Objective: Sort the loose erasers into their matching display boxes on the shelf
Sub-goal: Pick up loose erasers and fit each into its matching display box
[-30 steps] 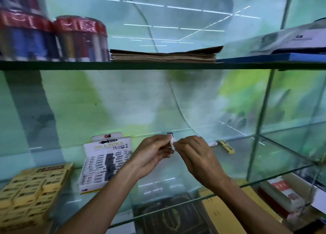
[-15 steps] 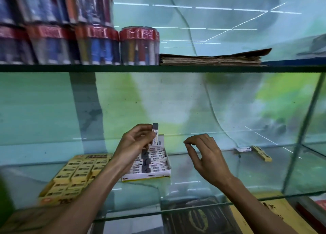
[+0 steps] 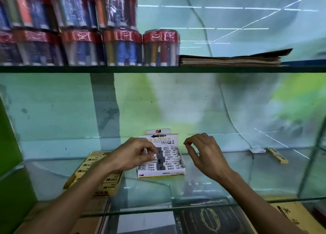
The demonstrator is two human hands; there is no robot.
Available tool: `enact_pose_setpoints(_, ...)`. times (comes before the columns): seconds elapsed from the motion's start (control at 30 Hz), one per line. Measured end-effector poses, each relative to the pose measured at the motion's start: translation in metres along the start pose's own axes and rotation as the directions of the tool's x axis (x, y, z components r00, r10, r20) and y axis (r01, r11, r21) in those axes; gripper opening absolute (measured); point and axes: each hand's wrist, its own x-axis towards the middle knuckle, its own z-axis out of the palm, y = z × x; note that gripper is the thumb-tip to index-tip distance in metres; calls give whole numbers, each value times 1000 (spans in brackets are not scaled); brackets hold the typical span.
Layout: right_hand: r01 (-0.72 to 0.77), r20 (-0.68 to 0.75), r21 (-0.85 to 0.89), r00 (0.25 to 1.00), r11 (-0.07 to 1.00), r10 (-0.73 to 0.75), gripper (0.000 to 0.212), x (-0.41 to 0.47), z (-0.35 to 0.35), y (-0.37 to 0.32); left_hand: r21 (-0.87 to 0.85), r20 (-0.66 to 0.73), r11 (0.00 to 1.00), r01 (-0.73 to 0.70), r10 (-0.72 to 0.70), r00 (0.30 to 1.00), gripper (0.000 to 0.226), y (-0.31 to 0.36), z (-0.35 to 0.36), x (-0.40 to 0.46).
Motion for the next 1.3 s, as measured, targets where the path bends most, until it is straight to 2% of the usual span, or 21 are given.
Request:
enact_pose_setpoints(0.13,-17,15,-9,1000,1000,17,7,3,3,1,147,44,989,7,-14,999,18,-3,4,0)
enact_pose_setpoints(0.37,-45,21,-19,999,999,46,7,-2,0,6,132,19,991,-1,-1,1000,15,-9,10,0)
enact_pose_setpoints(0.47,-68,28,-32,997,997,69,8,-7,-8,11,75,-49,997,-29,33,998,9,-3,14,5)
enact_pose_setpoints(0.57,-112,45,-55,992,992,115,8,-16,-20,21,-57,-147,996,-63,54,988,5,16,27,15)
enact_pose_setpoints(0.63,-151,56,-73,986,986,155,9,-24,-30,30,-143,-155,985,-95,73,985,8,32,40,24)
enact_pose_setpoints(0.73,-230,60,-79,970,970,235,9,-36,-49,47,-179,-140,968,-174,150,979,11,55,62,37)
enact_pose_setpoints(0.97,-391,105,-198,903,899,416,13,-67,-91,96,-245,-65,924,-294,286,956,9,109,108,67)
enact_pose_setpoints(1.1,-476,178,-290,825,830,536,22,-72,-108,135,-246,-45,917,-313,312,949,10,126,126,82)
enact_pose_setpoints(1.3,-401,327,-479,744,781,582,30,-67,-113,178,-248,0,923,-294,303,953,12,141,142,98)
